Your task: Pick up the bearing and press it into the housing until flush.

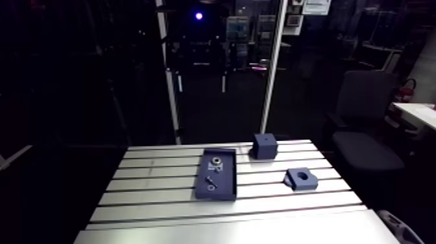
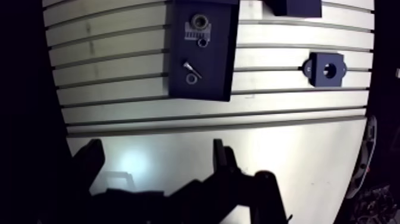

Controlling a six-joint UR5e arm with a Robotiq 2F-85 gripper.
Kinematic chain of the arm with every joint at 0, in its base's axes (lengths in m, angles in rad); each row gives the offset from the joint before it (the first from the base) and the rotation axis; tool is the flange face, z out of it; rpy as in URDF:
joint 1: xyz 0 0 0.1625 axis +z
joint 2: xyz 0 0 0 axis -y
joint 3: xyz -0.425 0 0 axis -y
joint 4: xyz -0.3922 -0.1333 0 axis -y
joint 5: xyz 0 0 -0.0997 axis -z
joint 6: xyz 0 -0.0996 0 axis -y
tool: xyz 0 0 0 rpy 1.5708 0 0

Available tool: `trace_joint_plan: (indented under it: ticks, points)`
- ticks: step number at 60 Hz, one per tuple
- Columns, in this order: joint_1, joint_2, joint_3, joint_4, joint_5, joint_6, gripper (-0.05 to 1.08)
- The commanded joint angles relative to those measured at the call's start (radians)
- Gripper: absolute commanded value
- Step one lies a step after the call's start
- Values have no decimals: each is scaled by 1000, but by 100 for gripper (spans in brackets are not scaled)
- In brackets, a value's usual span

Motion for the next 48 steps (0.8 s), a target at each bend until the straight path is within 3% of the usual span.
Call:
trace_joint_plan:
  ticks: [1,19,37,48]
  points:
    - [0,-1,-5,0,-1,-1,0]
    - [-12,4,-7,-40,-5,-3,0]
    - [-14,117,-34,-115,-6,-24,0]
    - [-13,179,-31,-167,-33,-23,0]
